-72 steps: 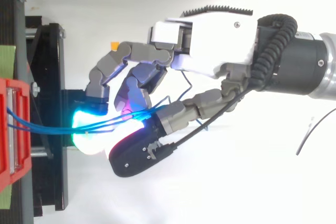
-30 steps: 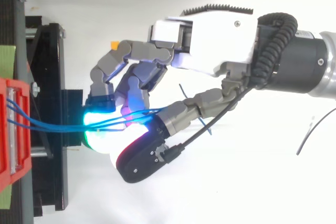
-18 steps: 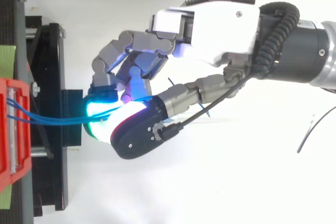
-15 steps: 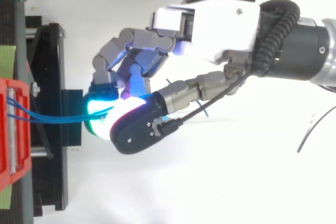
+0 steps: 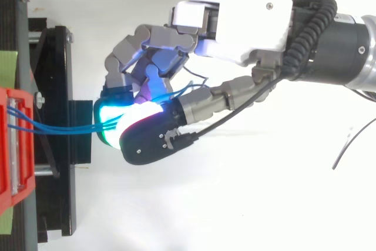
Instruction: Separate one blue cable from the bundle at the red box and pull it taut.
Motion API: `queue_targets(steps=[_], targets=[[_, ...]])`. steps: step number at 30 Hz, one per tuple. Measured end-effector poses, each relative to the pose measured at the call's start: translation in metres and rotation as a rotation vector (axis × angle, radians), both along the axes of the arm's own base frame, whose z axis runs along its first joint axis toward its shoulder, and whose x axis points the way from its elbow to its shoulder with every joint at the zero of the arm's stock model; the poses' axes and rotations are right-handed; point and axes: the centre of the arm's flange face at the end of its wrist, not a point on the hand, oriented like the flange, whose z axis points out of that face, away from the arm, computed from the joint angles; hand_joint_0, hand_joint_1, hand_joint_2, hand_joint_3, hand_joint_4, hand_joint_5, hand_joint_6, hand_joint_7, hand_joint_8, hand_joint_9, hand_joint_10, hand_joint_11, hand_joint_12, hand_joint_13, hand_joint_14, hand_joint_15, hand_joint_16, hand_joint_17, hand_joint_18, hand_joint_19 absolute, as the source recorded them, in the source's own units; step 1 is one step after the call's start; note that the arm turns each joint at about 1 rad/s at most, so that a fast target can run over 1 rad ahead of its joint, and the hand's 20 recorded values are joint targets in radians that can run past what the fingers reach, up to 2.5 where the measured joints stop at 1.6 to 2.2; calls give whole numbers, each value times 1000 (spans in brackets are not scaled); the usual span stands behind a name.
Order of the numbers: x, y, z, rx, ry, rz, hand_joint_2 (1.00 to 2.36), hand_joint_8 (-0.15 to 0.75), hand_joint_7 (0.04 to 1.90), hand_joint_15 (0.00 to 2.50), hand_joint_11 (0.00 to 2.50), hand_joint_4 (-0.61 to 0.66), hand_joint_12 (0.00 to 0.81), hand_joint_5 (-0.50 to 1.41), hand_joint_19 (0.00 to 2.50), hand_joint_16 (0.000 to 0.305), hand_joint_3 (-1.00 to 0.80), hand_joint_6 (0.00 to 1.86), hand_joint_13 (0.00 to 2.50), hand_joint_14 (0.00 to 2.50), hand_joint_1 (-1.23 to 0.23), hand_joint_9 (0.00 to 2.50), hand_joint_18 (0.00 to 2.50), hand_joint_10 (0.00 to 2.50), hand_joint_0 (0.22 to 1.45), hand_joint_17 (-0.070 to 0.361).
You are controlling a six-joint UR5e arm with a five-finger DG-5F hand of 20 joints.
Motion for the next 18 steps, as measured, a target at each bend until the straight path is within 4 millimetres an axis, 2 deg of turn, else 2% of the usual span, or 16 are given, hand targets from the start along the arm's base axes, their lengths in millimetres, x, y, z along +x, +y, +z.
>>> queue_targets(steps=[6, 10, 13, 15, 16, 17, 18], targets=[[0, 0, 0, 2, 2, 0, 1000, 180, 935, 1078, 1206, -24, 197, -160, 739, 7, -500, 944, 944, 19, -864, 855, 356, 1034, 728, 15], [0, 0, 0, 3, 0, 0, 1000, 183, 953, 1088, 1208, -6, 191, -154, 739, 7, -500, 940, 950, 19, -874, 863, 365, 1019, 703, 15], [0, 0, 0, 8, 2, 0, 1000, 190, 965, 1087, 1224, 39, 194, -147, 746, 7, -500, 933, 954, 20, -859, 890, 366, 969, 631, 15], [0, 0, 0, 11, 2, -1, 1000, 181, 983, 1072, 1229, 54, 190, -145, 776, 7, -500, 922, 958, 19, -661, 926, 351, 949, 576, 17], [0, 0, 0, 14, 2, 0, 1000, 180, 983, 1067, 1236, 55, 190, -145, 776, 7, -500, 922, 956, 20, -652, 926, 342, 944, 575, 16], [0, 0, 0, 16, 2, 0, 1000, 173, 989, 1068, 1252, 58, 190, -150, 799, 6, -500, 915, 945, 18, -542, 926, 301, 937, 569, 14], [0, 0, 0, 18, 2, 0, 1000, 172, 988, 1065, 1240, 58, 189, -152, 799, 6, -500, 913, 942, 18, -521, 928, 294, 928, 570, 14]])
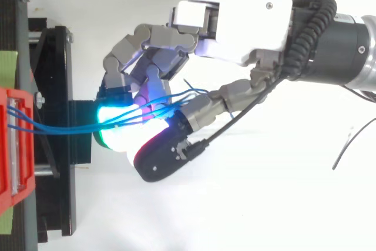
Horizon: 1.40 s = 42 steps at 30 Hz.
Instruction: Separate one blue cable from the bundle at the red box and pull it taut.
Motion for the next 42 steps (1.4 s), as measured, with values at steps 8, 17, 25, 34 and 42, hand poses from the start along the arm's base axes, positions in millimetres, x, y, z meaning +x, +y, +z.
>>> queue_targets(steps=[8, 17, 25, 34, 42], targets=[[0, 1, 0, 7, 1, 2, 1000, 200, 939, 1038, 1143, 66, 200, -156, 807, 7, -500, 907, 941, 15, -562, 912, 221, 1054, 476, 15], [0, 3, -1, 9, 7, 3, 1003, 134, 977, 1060, 1339, 28, 155, -151, 817, 1, -464, 889, 901, 19, -423, 988, 180, 746, 622, -1], [0, 4, 0, 9, 2, 2, 1009, 161, 987, 1039, 1186, 37, 180, -145, 781, 3, -193, 889, 915, 15, -710, 967, 209, 954, 607, 7], [2, 3, 1, 6, -13, 0, 1007, 78, 1001, 1067, 1232, -169, 118, -176, 768, 6, -387, 932, 862, 17, -840, 924, 157, 946, 766, -15], [1, 4, 1, 5, -3, 5, 1000, 83, 1034, 1079, 1240, -217, 106, -176, 736, 8, -500, 943, 864, 17, -831, 973, 166, 903, 807, -18]])
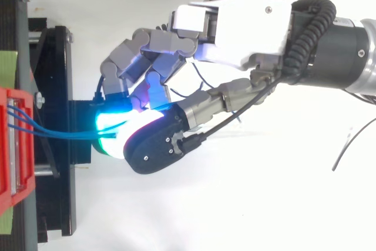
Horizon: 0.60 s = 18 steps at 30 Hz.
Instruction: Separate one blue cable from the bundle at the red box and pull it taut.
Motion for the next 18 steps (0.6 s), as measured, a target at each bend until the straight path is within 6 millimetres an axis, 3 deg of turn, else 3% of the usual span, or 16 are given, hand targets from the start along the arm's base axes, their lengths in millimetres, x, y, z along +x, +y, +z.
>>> queue_targets(steps=[18], targets=[[-1, 3, -1, 30, 10, 4, 1000, 89, 974, 1076, 1308, -55, 112, -165, 716, 7, -500, 933, 868, 18, -974, 1012, 196, 839, 741, -16]])
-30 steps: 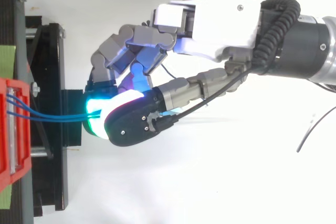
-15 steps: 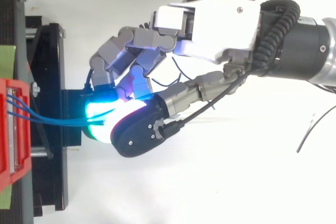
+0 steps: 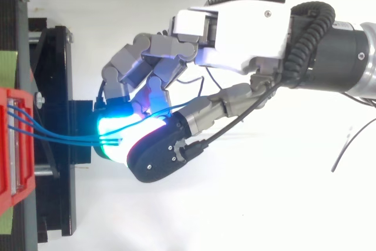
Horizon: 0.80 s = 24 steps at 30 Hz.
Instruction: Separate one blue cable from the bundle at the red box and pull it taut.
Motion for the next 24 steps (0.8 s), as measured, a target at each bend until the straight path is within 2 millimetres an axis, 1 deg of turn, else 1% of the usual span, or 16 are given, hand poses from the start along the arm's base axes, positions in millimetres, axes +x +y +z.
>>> queue_targets(steps=[7, 8, 9, 11, 13, 14, 18, 22, 24], targets=[[0, 0, 0, 4, 0, 1, 1000, 125, 954, 1092, 1296, -16, 123, -175, 716, 5, -500, 938, 862, 18, -1003, 994, 195, 847, 729, -12], [0, 0, 0, 4, 1, 1, 1000, 120, 953, 1090, 1306, -11, 124, -176, 725, 5, -500, 938, 860, 18, -1010, 981, 194, 856, 726, -11], [0, 0, 0, 4, 1, 1, 1000, 145, 940, 1093, 1283, -5, 130, -182, 721, 4, -500, 942, 856, 18, -1027, 965, 192, 867, 705, -9], [0, 0, 0, 4, 2, 2, 1000, 148, 894, 1088, 1234, -2, 144, -195, 718, 3, -500, 950, 853, 18, -1050, 921, 198, 921, 689, -6], [0, 0, 0, 4, 2, 2, 1000, 144, 839, 1080, 1208, 2, 158, -218, 711, 2, -500, 955, 877, 19, -1068, 884, 257, 951, 666, 5], [0, 0, 0, 4, 2, 2, 1000, 139, 837, 1075, 1165, 9, 165, -220, 704, 4, -500, 955, 888, 20, -1084, 834, 292, 1006, 651, 10], [0, 0, 0, 6, 2, 2, 1000, 158, 807, 1080, 1128, 42, 199, -236, 694, 9, -500, 956, 921, 19, -1102, 784, 382, 1055, 617, 21], [0, 1, -1, 8, 3, 3, 1000, 177, 795, 1073, 1111, 51, 201, -237, 700, 11, -500, 956, 919, 20, -1100, 776, 397, 1077, 596, 26], [0, 0, -1, 8, 4, 3, 1000, 185, 782, 1069, 1094, 58, 205, -237, 700, 12, -500, 956, 920, 19, -1085, 778, 401, 1077, 568, 27]])
